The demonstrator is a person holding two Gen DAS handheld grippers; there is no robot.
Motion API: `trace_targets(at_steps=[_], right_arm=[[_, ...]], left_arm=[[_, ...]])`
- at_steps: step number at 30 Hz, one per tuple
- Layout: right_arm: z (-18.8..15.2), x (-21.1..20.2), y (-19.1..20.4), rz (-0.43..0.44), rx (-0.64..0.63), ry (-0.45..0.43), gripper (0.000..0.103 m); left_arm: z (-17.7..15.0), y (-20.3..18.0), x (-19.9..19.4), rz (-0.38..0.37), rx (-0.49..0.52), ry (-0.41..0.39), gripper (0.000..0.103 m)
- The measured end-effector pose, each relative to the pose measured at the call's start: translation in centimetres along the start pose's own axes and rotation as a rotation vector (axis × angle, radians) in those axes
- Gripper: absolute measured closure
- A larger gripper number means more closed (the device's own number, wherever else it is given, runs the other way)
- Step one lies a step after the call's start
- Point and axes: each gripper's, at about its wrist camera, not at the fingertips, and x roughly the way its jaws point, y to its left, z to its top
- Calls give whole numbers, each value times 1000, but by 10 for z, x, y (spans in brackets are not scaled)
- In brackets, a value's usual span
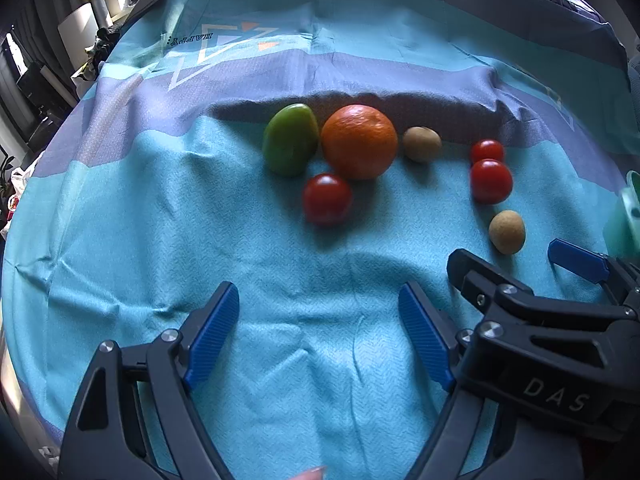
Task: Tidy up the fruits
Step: 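Move the right gripper toward the orange near the fruit row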
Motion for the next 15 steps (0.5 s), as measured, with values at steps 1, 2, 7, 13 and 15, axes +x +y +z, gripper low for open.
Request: trace_targets(at_steps=[1,2,7,13,15], right_arm=[[-1,0,0,0,0,0,0],[0,0,-2,2,0,2,0],[2,3,-3,4,-3,4,0],[2,3,-2,2,-4,4,0],[2,3,-2,0,-6,5,0]], left_arm=[[0,0,-1,0,0,0,20],[0,0,-1,0,0,0,20],[0,0,-1,0,2,0,20],[-1,-1,0,0,1,-2,20],[-1,-1,-1,-2,3,-2,20]])
